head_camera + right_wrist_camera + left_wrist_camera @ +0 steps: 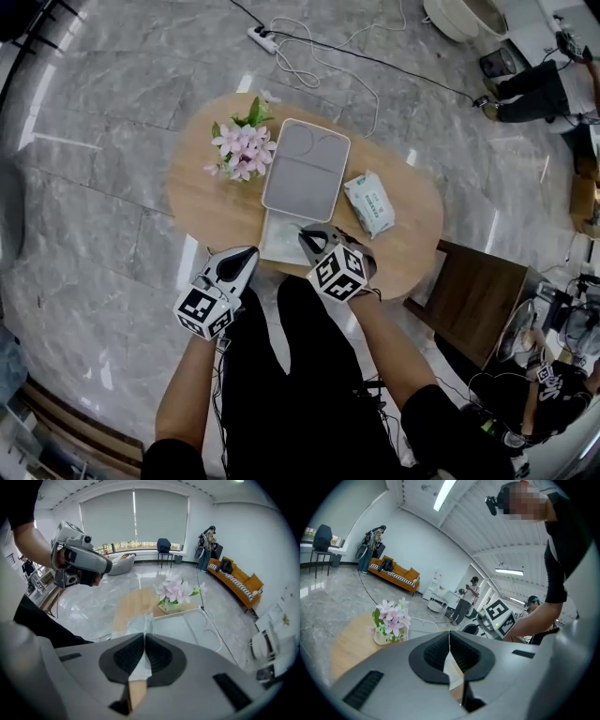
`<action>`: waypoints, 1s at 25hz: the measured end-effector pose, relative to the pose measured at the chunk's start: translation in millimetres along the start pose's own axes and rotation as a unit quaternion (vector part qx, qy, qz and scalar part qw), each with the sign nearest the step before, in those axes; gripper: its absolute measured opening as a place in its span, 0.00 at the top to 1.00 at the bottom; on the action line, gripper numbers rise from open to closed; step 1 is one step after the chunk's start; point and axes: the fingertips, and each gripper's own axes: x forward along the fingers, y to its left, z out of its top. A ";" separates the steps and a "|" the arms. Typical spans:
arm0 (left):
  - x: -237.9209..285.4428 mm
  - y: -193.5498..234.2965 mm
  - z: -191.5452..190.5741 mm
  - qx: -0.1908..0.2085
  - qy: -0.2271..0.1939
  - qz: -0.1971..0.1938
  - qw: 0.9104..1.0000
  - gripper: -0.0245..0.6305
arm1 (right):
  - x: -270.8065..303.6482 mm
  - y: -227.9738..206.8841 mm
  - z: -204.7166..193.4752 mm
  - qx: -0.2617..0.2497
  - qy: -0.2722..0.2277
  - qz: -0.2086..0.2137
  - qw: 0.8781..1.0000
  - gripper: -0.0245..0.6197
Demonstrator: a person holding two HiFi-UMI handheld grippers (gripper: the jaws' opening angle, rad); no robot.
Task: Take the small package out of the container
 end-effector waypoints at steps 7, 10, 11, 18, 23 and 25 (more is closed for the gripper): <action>-21.0 -39.4 98.8 0.030 -0.029 0.006 0.999 0.94 | -108.1 -16.3 67.1 -0.042 -0.043 -0.026 0.998 0.93; -31.7 -62.2 134.6 0.049 -0.036 0.004 0.998 0.94 | -157.5 -20.6 95.1 -0.056 -0.068 -0.041 0.995 0.93; -34.6 -69.6 146.7 0.057 -0.040 0.004 0.998 0.94 | -174.7 -24.4 105.1 -0.059 -0.080 -0.049 0.994 0.92; -49.8 -110.7 221.8 0.111 -0.071 -0.006 0.991 0.94 | -279.9 -59.5 163.5 -0.048 -0.170 -0.114 0.978 0.93; -53.0 -127.3 273.2 0.144 -0.090 -0.007 0.985 0.94 | -335.1 -72.3 194.0 -0.022 -0.236 -0.131 0.963 0.92; -54.3 -136.8 291.7 0.157 -0.099 -0.012 0.982 0.94 | -356.5 -72.5 203.8 -0.014 -0.268 -0.131 0.954 0.92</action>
